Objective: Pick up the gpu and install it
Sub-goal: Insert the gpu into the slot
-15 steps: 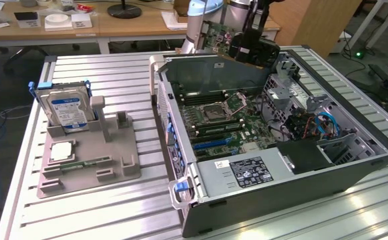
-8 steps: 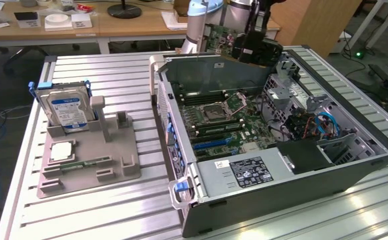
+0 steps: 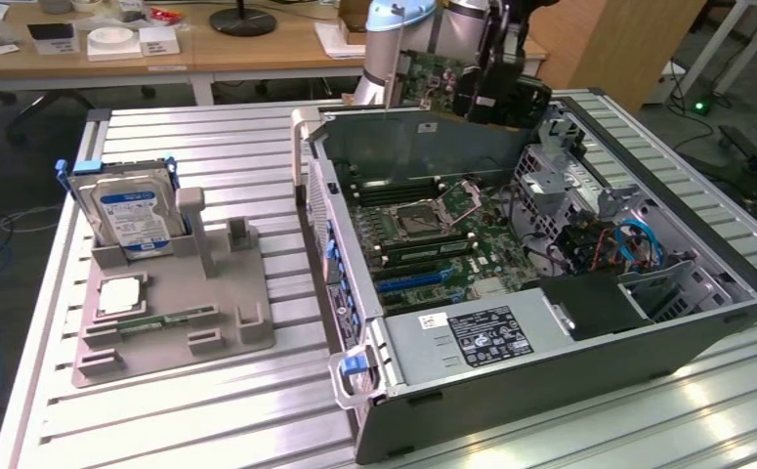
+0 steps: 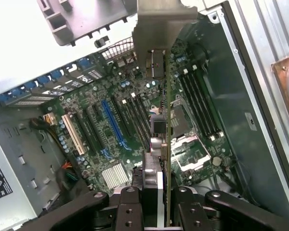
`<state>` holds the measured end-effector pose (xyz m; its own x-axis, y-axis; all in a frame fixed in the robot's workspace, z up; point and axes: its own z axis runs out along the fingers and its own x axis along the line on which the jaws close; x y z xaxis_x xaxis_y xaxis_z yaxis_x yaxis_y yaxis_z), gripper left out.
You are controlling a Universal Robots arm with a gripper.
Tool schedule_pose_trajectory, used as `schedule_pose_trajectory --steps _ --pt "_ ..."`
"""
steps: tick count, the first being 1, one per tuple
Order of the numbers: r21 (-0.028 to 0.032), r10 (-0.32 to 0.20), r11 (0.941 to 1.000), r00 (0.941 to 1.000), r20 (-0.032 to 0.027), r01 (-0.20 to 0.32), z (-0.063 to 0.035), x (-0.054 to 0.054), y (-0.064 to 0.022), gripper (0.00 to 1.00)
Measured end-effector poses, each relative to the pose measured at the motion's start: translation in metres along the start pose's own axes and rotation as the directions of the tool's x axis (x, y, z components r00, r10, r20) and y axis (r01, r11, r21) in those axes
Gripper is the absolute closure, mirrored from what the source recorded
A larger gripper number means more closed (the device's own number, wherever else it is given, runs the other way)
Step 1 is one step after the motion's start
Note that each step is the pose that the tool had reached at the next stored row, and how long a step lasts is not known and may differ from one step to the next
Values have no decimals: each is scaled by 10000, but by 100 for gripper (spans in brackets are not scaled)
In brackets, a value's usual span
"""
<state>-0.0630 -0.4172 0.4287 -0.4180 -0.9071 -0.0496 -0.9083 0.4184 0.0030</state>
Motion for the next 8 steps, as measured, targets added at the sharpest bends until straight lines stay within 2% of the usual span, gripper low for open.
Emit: schedule_pose_trajectory --steps 8 --pt "-36 -758 9971 9971 0 758 2 2 -1 72"
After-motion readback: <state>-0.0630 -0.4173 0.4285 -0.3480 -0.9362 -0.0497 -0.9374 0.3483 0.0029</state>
